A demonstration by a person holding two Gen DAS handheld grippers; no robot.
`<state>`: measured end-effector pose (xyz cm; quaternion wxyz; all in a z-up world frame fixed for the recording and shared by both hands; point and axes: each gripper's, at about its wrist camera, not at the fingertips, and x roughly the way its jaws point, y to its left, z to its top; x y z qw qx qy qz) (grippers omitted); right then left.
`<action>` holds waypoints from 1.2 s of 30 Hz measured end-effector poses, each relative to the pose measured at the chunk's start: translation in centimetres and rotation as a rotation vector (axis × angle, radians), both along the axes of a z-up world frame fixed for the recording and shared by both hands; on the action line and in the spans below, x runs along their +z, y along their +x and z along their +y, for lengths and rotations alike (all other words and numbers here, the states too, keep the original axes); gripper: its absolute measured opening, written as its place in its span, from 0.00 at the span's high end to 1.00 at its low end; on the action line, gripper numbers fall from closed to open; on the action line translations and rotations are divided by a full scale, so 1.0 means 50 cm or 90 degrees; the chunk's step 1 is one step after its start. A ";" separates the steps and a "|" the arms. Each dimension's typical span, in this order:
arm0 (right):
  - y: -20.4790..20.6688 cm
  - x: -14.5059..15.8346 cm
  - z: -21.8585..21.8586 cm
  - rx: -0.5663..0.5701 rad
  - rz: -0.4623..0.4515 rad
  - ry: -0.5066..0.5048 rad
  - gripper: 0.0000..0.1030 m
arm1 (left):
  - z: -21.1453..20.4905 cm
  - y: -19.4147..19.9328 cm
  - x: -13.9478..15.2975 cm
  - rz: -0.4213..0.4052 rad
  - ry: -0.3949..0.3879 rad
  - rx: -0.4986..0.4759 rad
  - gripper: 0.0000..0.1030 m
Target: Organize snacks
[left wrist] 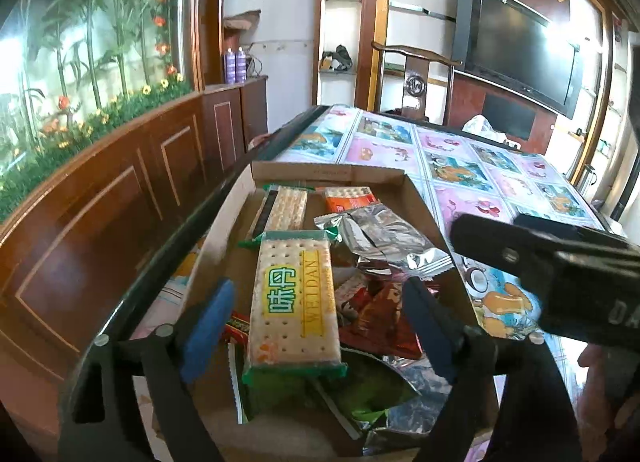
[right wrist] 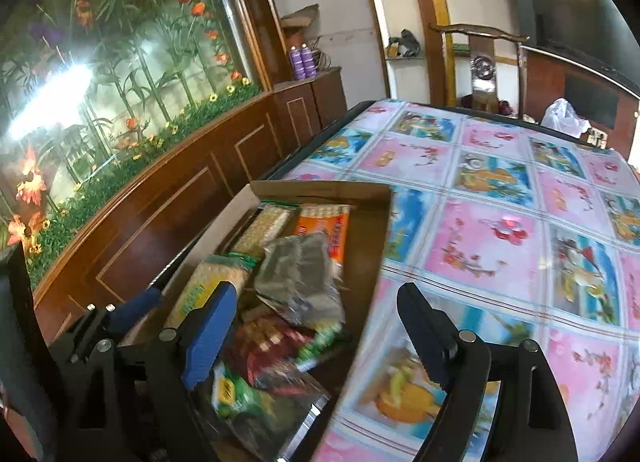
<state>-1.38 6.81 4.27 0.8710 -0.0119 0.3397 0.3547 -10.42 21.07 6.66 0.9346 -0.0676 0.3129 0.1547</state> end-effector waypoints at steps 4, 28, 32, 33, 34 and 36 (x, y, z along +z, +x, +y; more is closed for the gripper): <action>-0.031 -0.017 -0.058 0.002 -0.031 -0.005 0.14 | -0.016 -0.013 0.006 -0.015 0.027 0.009 0.05; -0.134 -0.066 -0.114 0.064 -0.131 -0.012 0.10 | -0.019 -0.023 -0.021 0.072 0.147 0.125 0.00; -0.142 -0.069 -0.105 0.071 -0.146 -0.029 0.10 | -0.025 -0.024 -0.025 0.074 0.168 0.128 0.00; -0.144 -0.070 -0.103 0.074 -0.147 -0.030 0.10 | -0.026 -0.024 -0.026 0.074 0.169 0.127 0.00; -0.145 -0.070 -0.103 0.075 -0.147 -0.030 0.10 | -0.027 -0.025 -0.027 0.074 0.171 0.129 0.00; -0.140 -0.070 -0.105 0.073 -0.143 -0.028 0.10 | -0.027 -0.025 -0.029 0.075 0.174 0.132 0.00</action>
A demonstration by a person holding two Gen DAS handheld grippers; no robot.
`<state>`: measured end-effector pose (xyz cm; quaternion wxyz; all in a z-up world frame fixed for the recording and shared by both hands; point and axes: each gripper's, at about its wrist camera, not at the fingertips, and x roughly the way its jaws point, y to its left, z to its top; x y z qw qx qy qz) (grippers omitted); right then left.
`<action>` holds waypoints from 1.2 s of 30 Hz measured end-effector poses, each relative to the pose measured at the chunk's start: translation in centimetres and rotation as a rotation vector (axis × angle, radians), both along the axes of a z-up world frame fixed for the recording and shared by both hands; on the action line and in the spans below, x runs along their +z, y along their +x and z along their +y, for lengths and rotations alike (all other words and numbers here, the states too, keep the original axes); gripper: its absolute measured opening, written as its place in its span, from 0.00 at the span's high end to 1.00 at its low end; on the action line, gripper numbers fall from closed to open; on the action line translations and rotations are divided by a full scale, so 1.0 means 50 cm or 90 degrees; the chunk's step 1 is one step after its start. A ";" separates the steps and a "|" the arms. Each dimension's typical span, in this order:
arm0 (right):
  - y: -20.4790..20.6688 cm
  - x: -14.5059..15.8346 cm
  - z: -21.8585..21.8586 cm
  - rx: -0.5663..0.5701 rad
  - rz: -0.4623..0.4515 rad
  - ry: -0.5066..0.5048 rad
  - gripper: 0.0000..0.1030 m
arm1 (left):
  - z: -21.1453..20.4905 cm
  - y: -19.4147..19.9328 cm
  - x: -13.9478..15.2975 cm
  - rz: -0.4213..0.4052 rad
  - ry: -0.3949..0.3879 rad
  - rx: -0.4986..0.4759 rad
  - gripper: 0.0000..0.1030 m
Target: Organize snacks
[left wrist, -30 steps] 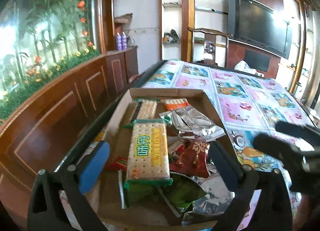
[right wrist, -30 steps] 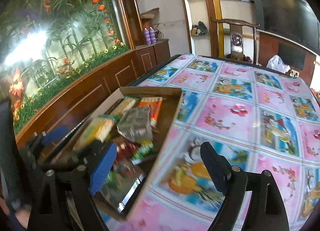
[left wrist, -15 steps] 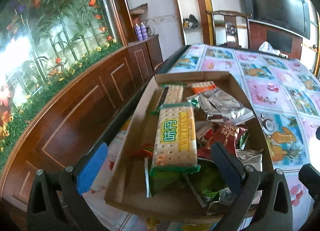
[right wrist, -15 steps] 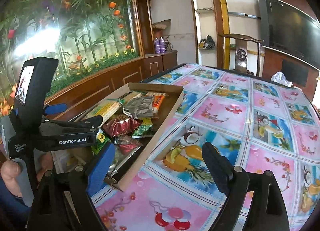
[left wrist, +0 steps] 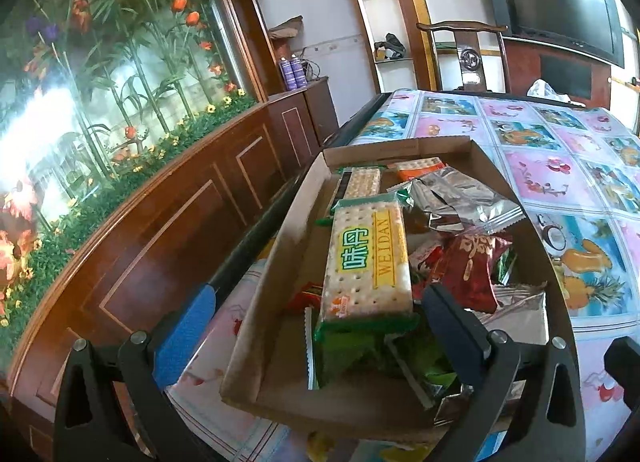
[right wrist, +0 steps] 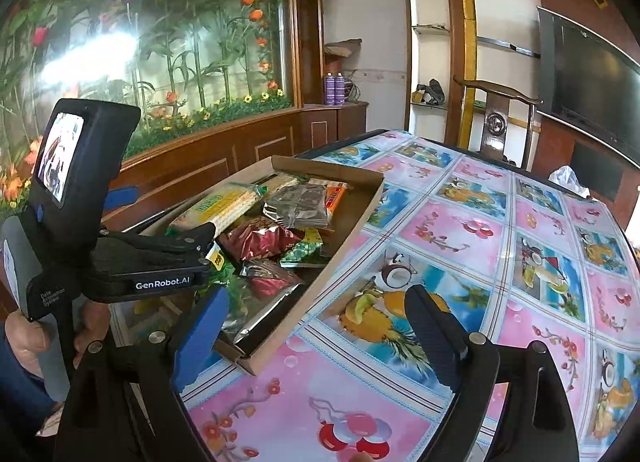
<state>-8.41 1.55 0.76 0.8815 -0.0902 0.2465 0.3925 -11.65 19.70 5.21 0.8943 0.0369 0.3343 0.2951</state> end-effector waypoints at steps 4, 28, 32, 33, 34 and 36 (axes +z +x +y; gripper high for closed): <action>0.003 -0.001 -0.001 -0.001 0.005 0.000 0.10 | 0.003 0.000 -0.002 0.002 -0.006 0.001 0.00; 0.011 -0.010 -0.005 -0.006 0.014 -0.001 0.10 | 0.008 -0.009 0.003 0.001 0.013 0.010 0.00; 0.011 -0.011 -0.006 -0.006 0.014 -0.001 0.10 | 0.008 -0.009 0.004 0.000 0.013 0.010 0.00; 0.011 -0.010 -0.005 -0.006 0.014 -0.002 0.10 | 0.008 -0.009 0.004 0.001 0.013 0.009 0.00; 0.011 -0.010 -0.005 -0.006 0.014 -0.002 0.10 | 0.009 -0.010 0.004 0.001 0.013 0.010 0.00; 0.011 -0.010 -0.005 -0.006 0.014 -0.001 0.10 | 0.008 -0.010 0.005 0.001 0.013 0.009 0.00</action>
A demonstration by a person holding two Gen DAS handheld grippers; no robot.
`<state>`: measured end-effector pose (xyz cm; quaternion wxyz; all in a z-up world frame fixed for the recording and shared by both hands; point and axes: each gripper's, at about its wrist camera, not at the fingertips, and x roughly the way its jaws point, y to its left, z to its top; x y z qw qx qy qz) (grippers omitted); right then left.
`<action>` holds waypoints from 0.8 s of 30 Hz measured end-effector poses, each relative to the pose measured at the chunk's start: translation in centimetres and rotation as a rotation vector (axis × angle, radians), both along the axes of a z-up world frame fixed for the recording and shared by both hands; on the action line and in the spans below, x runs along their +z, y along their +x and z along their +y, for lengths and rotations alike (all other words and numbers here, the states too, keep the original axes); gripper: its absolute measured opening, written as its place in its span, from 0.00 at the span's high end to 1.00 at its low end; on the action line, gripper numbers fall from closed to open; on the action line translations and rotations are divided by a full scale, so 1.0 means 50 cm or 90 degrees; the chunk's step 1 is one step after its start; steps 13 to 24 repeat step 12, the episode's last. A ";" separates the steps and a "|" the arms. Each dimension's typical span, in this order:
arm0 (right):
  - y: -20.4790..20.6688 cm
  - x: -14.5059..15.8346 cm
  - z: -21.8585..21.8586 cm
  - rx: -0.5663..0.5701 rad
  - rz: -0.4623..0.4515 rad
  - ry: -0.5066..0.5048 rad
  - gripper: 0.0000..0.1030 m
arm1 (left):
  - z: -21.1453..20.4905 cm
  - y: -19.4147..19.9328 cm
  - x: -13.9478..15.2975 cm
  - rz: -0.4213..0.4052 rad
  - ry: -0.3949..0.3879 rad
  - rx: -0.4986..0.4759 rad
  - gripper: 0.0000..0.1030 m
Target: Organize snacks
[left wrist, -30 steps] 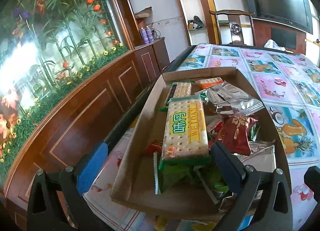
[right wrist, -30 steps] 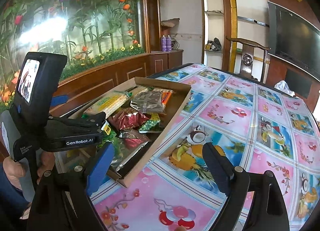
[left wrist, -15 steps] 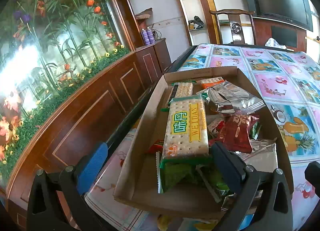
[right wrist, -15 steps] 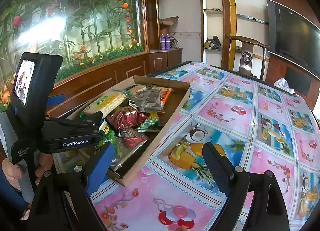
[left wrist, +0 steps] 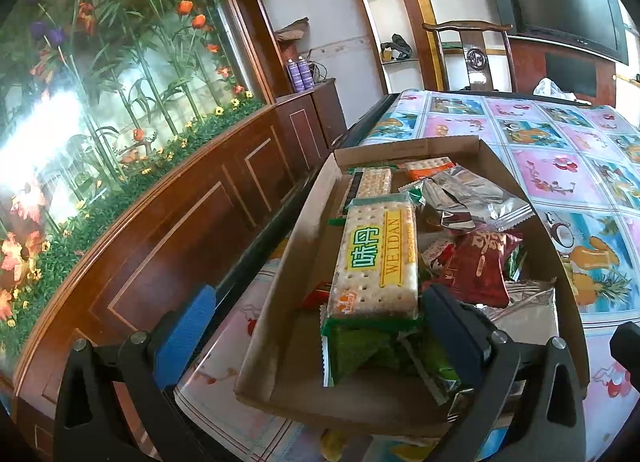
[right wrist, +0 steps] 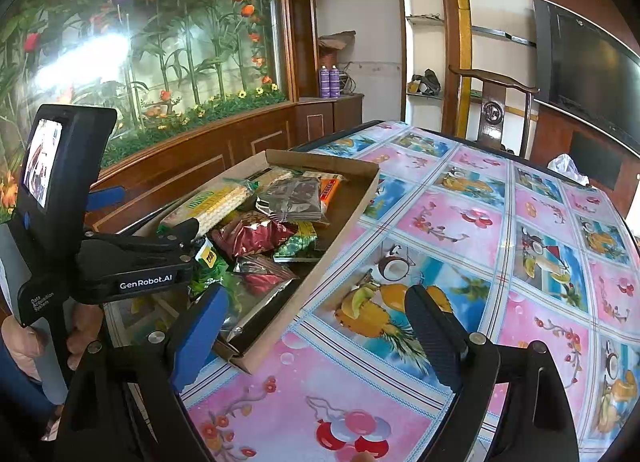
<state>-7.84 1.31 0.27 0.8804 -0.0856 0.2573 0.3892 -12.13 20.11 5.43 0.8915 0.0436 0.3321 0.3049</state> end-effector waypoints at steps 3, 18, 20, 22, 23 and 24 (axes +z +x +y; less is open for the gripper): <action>0.000 -0.001 -0.001 -0.001 0.001 -0.001 0.10 | 0.004 -0.001 0.001 0.001 -0.012 -0.004 0.00; 0.005 -0.006 -0.003 -0.002 0.007 0.000 0.10 | 0.019 -0.010 0.010 -0.004 -0.030 0.004 0.00; 0.005 -0.006 -0.003 -0.002 0.007 0.000 0.10 | 0.019 -0.010 0.010 -0.004 -0.030 0.004 0.00; 0.005 -0.006 -0.003 -0.002 0.007 0.000 0.10 | 0.019 -0.010 0.010 -0.004 -0.030 0.004 0.00; 0.005 -0.006 -0.003 -0.002 0.007 0.000 0.10 | 0.019 -0.010 0.010 -0.004 -0.030 0.004 0.00; 0.005 -0.006 -0.003 -0.002 0.007 0.000 0.10 | 0.019 -0.010 0.010 -0.004 -0.030 0.004 0.00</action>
